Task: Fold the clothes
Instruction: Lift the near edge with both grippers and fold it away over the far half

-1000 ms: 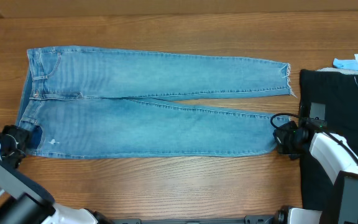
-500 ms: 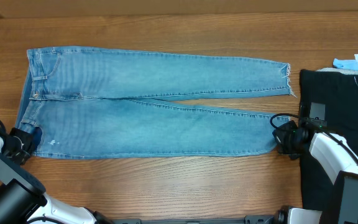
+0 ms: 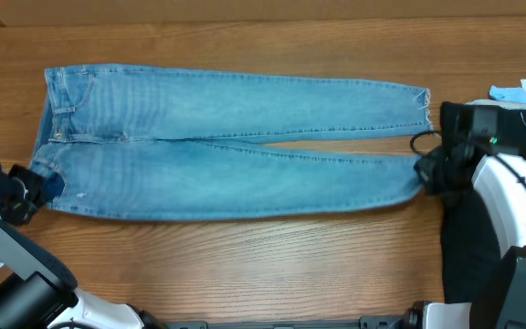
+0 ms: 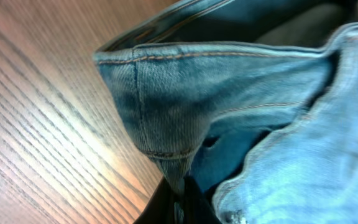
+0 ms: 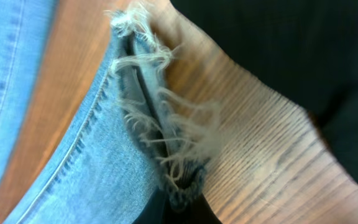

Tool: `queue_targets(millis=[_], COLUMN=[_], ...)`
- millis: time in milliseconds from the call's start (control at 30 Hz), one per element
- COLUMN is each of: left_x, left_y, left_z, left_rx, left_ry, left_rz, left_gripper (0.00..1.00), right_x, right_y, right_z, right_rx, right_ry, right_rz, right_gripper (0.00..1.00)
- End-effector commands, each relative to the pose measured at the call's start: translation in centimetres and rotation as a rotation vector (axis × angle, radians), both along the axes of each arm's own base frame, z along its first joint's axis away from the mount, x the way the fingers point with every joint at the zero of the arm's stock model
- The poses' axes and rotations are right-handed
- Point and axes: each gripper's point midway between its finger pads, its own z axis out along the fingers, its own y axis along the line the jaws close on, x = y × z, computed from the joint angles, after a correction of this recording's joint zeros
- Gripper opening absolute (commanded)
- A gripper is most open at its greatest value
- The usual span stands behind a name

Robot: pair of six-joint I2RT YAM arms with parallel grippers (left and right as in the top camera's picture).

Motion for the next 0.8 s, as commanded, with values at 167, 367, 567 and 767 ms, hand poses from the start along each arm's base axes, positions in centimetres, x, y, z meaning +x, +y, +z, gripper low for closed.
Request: queue_targets(millis=[167,367,567,767], left_x=[6.8,10.4,13.6,17.0], left_y=[-1.5,-2.3,-1.3,-1.5], left_z=[14.9,17.5,19.4,15.0], left_rx=[0.297,0.366,0.412,0.367], left_ry=[-0.094,-0.215,-0.37,-0.352], left_rz=[-0.167,-0.2,-0.158,-0.196], left_gripper=[0.04,0.04,0.04,0.04], right_x=[5.6,9.6,11.4,11.8], right_y=[-2.0,-2.8,-4.5,-4.9], right_z=[7.4,7.6,8.0,4.2], right_rx=[-0.099,-0.076,-0.071,-0.036], right_ry=[-0.166,-0.082,-0.119,-0.034], right_rz=[0.034,0.037,-0.046,-0.078], right_gripper=[0.04,0.04,0.04,0.04])
